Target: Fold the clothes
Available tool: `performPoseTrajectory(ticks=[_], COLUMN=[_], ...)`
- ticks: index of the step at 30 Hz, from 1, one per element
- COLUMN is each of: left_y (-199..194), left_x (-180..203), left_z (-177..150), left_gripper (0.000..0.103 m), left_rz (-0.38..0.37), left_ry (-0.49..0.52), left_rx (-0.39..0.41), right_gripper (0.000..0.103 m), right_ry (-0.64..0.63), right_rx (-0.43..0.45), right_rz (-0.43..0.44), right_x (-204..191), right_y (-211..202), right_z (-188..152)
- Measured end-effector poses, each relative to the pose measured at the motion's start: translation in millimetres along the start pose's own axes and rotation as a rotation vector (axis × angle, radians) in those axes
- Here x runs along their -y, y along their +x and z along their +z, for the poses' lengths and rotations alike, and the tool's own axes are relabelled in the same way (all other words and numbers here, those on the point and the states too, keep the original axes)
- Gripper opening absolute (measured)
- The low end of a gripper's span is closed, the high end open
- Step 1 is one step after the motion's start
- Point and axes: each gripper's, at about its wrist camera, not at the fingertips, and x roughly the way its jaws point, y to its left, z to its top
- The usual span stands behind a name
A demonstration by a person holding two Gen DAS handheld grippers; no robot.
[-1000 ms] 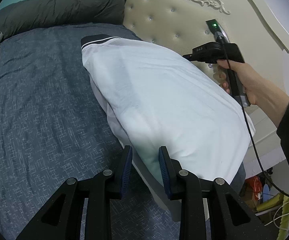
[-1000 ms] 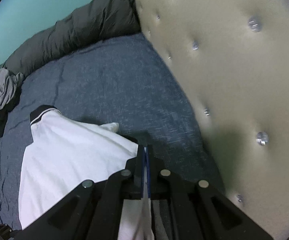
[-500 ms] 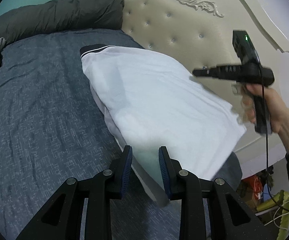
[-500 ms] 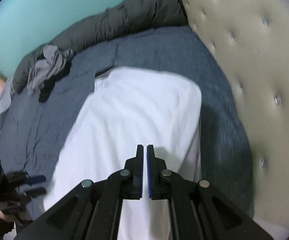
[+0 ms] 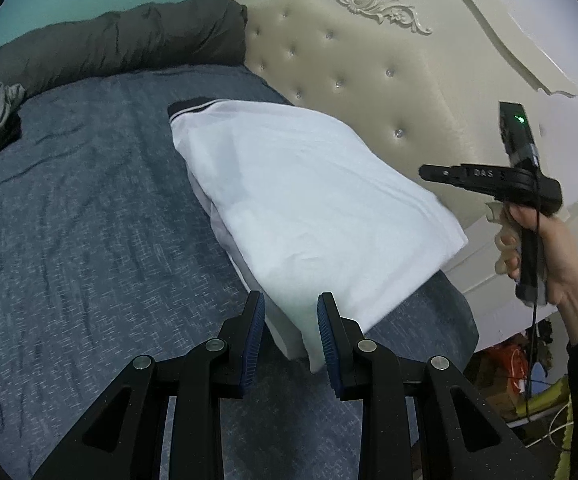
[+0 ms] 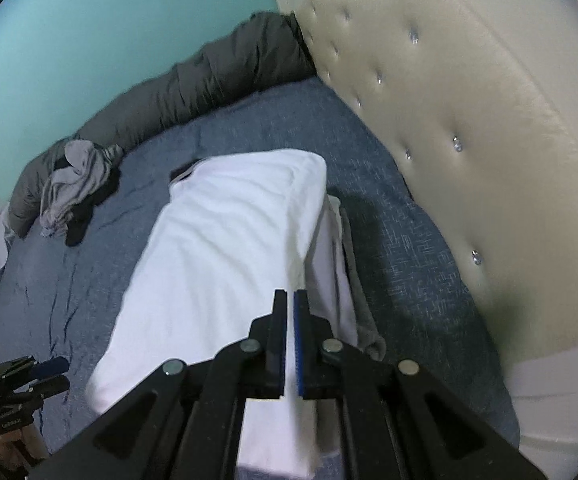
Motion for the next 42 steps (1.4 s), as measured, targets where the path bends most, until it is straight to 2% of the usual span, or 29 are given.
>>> performPoseTrajectory(ticks=[3, 7, 16, 23, 25, 27, 32, 42], left_y=[-14.9, -35.2, -81.4, -116.8, -127.4, -137.2, -160.7, -197.2], left_x=[6.9, 15.9, 38.9, 55.0, 56.8, 57.8, 60.2, 69.3], left_z=[-3.7, -8.4, -19.3, -28.1, -31.1, -34.3, -43.9, -72.2], left_gripper=[0.031, 0.039, 0.04, 0.047, 0.052, 0.056, 0.061, 0.071], left_rz=[0.01, 0.022, 0.036, 0.041, 0.043, 0.046, 0.053, 0.056], left_ry=[0.007, 0.017, 0.048, 0.083, 0.086, 0.091, 0.115, 0.168], left_rx=[0.014, 0.033, 0.08, 0.128, 0.142, 0.153, 0.174, 0.205], right_gripper=[0.002, 0.002, 0.002, 0.004, 0.011, 0.025, 0.029, 0.044], right_ry=[-0.001, -0.005, 0.037, 0.055, 0.057, 0.048, 0.026, 0.025], right_rx=[0.042, 0.078, 0.168, 0.245, 0.263, 0.279, 0.312, 0.368], right_rz=[0.025, 0.031, 0.047, 0.016, 0.009, 0.001, -0.018, -0.064], right_x=[-14.7, -31.1, -53.3, -78.1, -85.7, -94.1, -115.5, -150.6], right_y=[-18.1, -37.0, -93.3, -138.7, -149.6, -159.2, -181.5, -212.9], right_z=[-13.8, -29.3, -64.4, -96.5, -106.0, -116.6, -140.8, -190.2])
